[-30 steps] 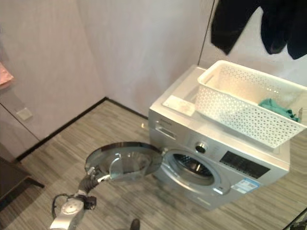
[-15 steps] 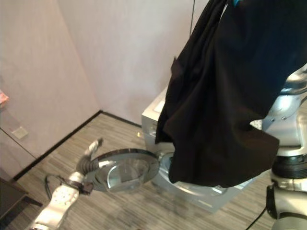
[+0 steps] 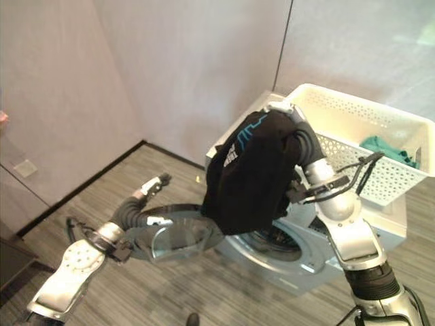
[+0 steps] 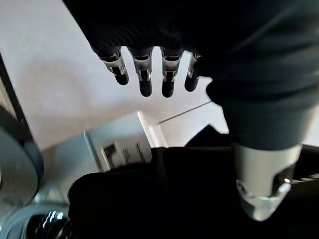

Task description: Grab the laundry basket,head to the washer,open it,put in the laundry and shut it.

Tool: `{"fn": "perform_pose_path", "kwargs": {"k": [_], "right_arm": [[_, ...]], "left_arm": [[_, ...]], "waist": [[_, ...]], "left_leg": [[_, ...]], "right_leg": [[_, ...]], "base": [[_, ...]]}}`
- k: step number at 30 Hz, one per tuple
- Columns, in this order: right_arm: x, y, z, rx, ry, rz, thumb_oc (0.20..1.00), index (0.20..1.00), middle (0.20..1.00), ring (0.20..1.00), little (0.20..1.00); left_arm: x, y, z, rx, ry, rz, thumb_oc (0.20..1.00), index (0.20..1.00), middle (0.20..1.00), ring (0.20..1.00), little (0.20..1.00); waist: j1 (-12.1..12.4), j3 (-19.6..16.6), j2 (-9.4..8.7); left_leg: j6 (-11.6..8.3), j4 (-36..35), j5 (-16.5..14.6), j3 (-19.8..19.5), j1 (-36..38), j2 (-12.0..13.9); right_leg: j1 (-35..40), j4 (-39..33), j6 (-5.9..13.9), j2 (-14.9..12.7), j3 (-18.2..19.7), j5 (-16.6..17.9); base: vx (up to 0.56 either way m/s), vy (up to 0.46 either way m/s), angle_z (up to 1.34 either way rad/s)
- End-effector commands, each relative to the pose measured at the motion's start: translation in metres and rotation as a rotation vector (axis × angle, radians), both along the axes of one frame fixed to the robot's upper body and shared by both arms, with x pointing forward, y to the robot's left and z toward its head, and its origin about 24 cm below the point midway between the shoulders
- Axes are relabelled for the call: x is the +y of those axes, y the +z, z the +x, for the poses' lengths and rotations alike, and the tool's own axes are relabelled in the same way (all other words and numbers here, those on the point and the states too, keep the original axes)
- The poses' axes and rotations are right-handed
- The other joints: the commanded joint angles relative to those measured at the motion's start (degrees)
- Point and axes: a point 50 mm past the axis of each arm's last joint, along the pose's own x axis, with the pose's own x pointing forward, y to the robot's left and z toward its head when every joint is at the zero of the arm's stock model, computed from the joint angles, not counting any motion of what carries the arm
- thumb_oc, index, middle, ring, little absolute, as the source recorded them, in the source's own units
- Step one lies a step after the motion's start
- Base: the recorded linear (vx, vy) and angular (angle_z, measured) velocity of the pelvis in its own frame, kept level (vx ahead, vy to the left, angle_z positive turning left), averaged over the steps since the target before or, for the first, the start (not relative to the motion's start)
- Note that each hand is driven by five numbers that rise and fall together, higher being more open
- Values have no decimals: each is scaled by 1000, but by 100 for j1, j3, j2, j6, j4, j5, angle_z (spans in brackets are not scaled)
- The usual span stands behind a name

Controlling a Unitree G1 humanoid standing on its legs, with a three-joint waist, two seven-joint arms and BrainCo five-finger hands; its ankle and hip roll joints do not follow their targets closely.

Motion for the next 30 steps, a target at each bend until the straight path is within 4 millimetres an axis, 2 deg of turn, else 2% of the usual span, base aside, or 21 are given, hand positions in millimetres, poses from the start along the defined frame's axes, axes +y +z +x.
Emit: {"fn": "perform_pose_path", "kwargs": {"k": [1,5,8,11,12,14,21,29,30], "right_arm": [[9,38,-8,-165,73,73,200,200,200,200,200],[19,38,-5,-168,93,106,200,200,200,200,200],[28,39,-4,-175,114,134,200,200,200,200,200],[29,39,-3,-173,109,141,200,200,200,200,200],[32,38,0,-168,108,172,200,200,200,200,200],[35,37,1,-166,116,195,200,200,200,200,200],[38,30,6,-126,102,234,200,200,200,200,200],[32,17,12,-61,70,244,200,200,200,200,200],[31,16,12,-53,68,257,200,200,200,200,200]], "left_arm": [[-4,8,11,-18,-23,-6,1000,1000,1000,1000,1000],[-22,1,26,-28,-25,24,1000,1000,1000,1000,1000],[-52,5,45,-63,-54,5,1000,1000,1000,1000,1000],[-60,6,50,-65,-62,-12,1000,1000,1000,1000,1000],[-77,12,58,-89,-78,-24,1000,1000,1000,1000,1000],[-86,18,65,-122,-86,-7,1000,1000,1000,1000,1000],[-111,29,64,-133,-210,-17,1000,1000,1000,1000,1000],[-120,36,54,-116,-316,-40,1000,1000,1000,1000,1000],[-120,43,51,-140,-329,-72,1000,1000,1000,1000,1000]], "waist": [[50,-196,63],[25,-201,30],[-25,-194,19],[-25,-188,25],[-47,-197,38],[-55,-187,48],[-1,-151,89],[39,-123,129],[46,-111,141]], "left_leg": [[-301,64,-636,185,436,495],[-312,64,-640,171,448,505],[-315,64,-625,150,434,510],[-316,64,-622,140,426,509],[-305,64,-624,136,432,507],[-297,64,-622,135,437,507],[-300,64,-593,96,417,491],[-308,64,-576,45,380,469],[-310,64,-573,42,375,464]], "right_leg": [[-102,30,321,-523,-98,-1],[-92,53,306,-518,-102,-44],[-102,105,290,-514,-121,-77],[-104,113,289,-518,-139,-81],[-92,113,286,-519,-163,-86],[-86,122,283,-517,-171,-98],[-46,163,294,-540,-280,-114],[-15,162,302,-573,-396,-94],[-11,162,305,-583,-414,-86]], "base": [[0,0,0],[0,0,0],[-15,-12,10],[-12,-1,10],[-10,-1,3],[-6,0,2],[-2,3,2],[-7,15,8],[-1,16,7]]}}
